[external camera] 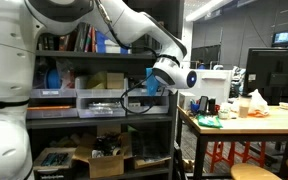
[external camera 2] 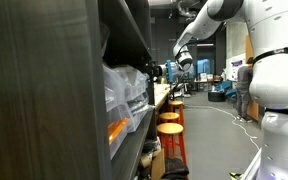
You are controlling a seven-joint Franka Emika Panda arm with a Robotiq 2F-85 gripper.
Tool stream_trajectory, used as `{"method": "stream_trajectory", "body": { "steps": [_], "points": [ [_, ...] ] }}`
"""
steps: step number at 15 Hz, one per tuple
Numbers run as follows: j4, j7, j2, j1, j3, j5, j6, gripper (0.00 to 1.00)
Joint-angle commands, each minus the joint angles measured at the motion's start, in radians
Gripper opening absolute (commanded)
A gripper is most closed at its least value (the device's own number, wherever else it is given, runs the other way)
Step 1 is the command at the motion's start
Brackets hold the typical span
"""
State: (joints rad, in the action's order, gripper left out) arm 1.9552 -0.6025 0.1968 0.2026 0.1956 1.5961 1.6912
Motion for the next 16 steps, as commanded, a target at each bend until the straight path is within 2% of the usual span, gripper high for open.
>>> {"method": "stream_trajectory", "body": {
  "steps": [1,4,9,13,16],
  "points": [
    [-0.002,0.077,-0.027,-0.006,0.006,-0.042,0.039,1.0],
    [0.032,0.191,-0.09,-0.036,0.002,-0.146,0.181,1.0],
    [0.027,0.458,-0.181,-0.088,-0.039,-0.403,0.356,1.0],
    [0.01,0.617,-0.218,-0.114,-0.085,-0.556,0.386,1.0],
    [0.006,0.674,-0.23,-0.12,-0.103,-0.611,0.366,1.0]
  ]
}}
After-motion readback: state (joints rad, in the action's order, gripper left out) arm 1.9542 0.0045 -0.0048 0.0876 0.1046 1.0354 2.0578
